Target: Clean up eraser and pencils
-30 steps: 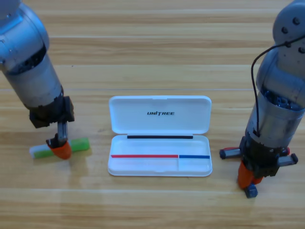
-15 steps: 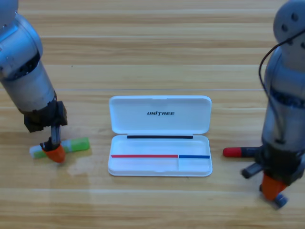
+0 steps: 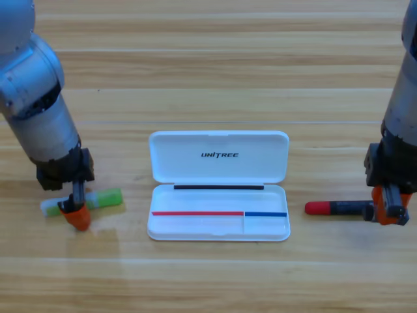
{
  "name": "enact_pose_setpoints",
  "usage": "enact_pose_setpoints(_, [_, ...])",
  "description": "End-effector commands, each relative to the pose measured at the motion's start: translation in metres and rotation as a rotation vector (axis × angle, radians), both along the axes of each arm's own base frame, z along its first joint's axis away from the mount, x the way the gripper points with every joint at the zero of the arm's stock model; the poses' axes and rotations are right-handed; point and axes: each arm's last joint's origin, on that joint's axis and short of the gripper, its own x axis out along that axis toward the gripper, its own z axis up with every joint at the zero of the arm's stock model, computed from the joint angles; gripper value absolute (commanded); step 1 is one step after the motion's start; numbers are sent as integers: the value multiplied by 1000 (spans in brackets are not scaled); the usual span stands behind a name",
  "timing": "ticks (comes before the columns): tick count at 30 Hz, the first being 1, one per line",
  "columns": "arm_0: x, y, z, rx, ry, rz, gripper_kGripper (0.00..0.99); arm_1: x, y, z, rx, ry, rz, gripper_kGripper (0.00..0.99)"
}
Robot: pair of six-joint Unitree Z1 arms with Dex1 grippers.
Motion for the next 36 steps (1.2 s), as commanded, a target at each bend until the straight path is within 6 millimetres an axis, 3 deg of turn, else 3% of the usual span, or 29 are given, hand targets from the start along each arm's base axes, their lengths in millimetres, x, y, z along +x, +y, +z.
enact_pose_setpoints(1, [3,3,-20,22,52,1,861,4,12,-19,-13,81,75,0])
enact_pose_setpoints(7, [3,4,-21,32,55,-21,749,7,34,-22,31,99,145,0])
enact_pose_setpoints(13, [3,4,-21,38,55,-53,526,16,62,-37,20,99,205,0])
enact_pose_setpoints(15, [3,4,-20,36,52,-70,405,20,72,-42,19,94,219,0])
enact_pose_setpoints(19, [4,3,-15,33,36,-96,26,29,96,-51,11,90,239,0])
enact_pose_setpoints(20, [4,3,-13,32,28,-95,0,30,102,-53,10,89,244,0])
enact_pose_setpoints(27, [2,6,-1,47,-8,-90,0,39,122,-67,0,87,253,0])
enact_pose_setpoints(36, [-3,9,29,33,-34,-88,0,46,129,-79,-26,74,254,0])
